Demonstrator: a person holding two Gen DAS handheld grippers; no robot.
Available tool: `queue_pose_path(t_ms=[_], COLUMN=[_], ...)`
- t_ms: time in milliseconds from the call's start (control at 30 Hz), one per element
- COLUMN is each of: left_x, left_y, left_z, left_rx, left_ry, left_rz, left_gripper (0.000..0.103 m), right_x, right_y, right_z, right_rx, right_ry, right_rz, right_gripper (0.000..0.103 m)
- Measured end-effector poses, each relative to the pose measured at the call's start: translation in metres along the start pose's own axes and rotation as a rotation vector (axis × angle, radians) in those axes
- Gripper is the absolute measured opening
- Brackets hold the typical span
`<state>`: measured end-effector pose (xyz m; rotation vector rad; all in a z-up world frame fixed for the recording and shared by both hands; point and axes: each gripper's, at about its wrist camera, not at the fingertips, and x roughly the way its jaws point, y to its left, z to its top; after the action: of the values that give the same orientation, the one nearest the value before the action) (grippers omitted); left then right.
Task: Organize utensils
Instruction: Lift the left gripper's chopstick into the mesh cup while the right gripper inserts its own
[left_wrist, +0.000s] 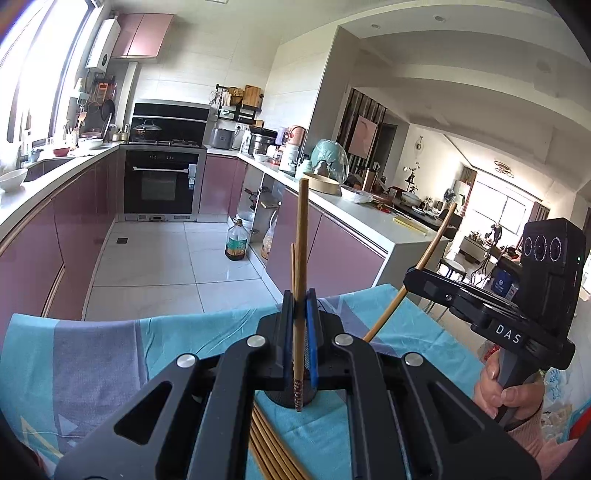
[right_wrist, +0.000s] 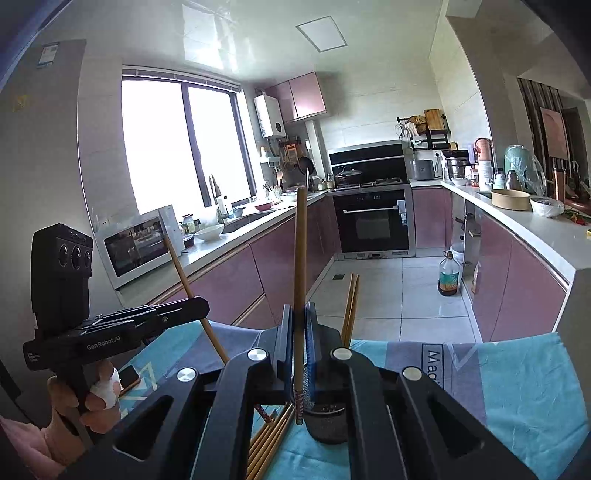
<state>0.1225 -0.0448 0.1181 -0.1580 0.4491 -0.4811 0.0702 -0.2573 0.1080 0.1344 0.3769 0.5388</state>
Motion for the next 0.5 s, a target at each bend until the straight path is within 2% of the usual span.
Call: queue_pose_path(t_ms=[300,500], left_x=[0.006,0.022], left_y=[-0.014,-0.022], left_z=[0.021,0.028], left_rx=[0.034,0.060], left_ry=[-0.065,-0.070], left_rz=[0.023,0.051], left_gripper=[0.007,0.007], right_x=[0.009,0.028], right_y=[-0.009,-0.015], right_z=[0.015,0.010], right_rx=[-0.015,-0.016], right_ry=[-0.025,0.008], right_rz=[-0.033,-0.060], right_gripper=[0.005,0.005])
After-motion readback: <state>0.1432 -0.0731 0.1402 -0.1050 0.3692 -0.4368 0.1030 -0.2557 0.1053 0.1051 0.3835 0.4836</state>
